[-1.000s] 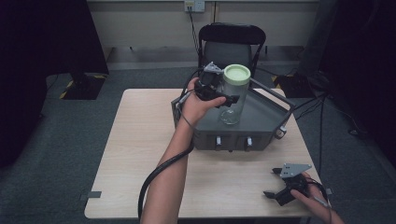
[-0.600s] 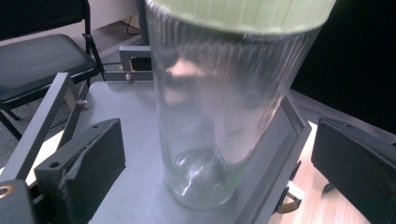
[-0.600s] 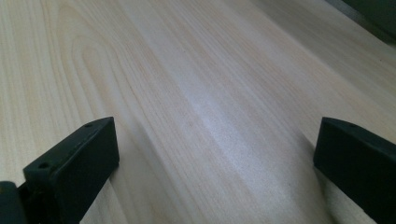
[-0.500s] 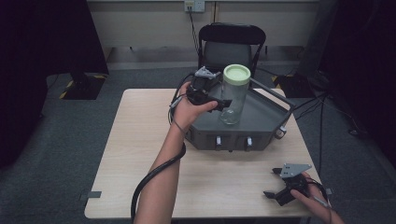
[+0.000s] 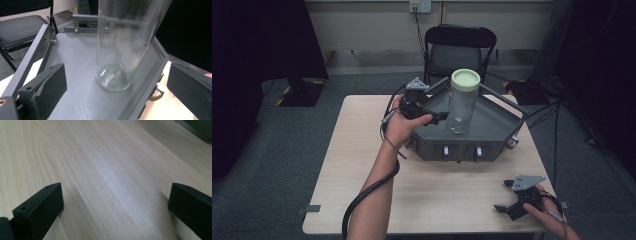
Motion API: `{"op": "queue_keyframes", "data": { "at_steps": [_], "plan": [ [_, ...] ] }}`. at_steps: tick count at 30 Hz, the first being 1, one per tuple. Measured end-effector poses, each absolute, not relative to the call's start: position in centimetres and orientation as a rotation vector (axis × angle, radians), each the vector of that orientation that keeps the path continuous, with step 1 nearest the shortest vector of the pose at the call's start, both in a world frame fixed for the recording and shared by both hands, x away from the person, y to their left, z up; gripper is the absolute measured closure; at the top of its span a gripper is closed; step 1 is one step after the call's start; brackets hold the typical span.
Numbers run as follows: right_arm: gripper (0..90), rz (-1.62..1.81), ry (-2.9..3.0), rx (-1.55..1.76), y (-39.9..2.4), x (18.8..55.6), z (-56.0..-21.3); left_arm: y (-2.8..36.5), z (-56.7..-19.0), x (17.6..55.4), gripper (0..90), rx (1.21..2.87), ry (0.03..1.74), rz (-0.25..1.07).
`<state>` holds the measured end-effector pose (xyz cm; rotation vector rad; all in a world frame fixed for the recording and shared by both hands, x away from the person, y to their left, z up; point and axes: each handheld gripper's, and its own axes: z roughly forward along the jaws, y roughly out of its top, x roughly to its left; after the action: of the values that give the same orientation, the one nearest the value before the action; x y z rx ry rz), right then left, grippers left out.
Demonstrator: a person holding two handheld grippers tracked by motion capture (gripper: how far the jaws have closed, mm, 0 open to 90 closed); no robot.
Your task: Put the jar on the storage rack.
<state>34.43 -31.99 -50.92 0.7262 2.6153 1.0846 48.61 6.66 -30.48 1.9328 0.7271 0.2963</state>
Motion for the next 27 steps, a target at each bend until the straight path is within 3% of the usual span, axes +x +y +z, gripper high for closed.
{"op": "queue_keyframes", "data": {
  "at_steps": [27],
  "plan": [
    [0.0, 1.085, 2.615, 0.725, -32.0, 34.4, -50.9, 9.6, -33.1, 46.8, 0.9, 1.949, 0.731, 0.27]
  ]
}}
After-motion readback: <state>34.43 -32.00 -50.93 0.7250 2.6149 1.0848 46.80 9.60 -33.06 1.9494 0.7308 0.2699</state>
